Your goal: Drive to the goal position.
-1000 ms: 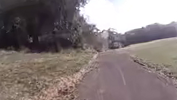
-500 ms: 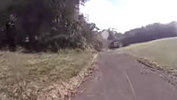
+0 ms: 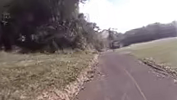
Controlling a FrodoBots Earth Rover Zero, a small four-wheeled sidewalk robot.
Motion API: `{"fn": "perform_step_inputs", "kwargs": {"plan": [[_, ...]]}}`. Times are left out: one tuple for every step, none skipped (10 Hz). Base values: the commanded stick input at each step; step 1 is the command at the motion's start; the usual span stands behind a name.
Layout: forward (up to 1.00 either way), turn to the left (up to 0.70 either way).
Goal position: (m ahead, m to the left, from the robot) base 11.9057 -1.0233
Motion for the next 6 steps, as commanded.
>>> {"fn": "perform_step_inputs", "kwargs": {"plan": [[0.70, -0.32], [0.70, -0.33], [0.70, -0.35], [0.70, -0.35], [0.70, -0.35], [0.70, -0.35]]}}
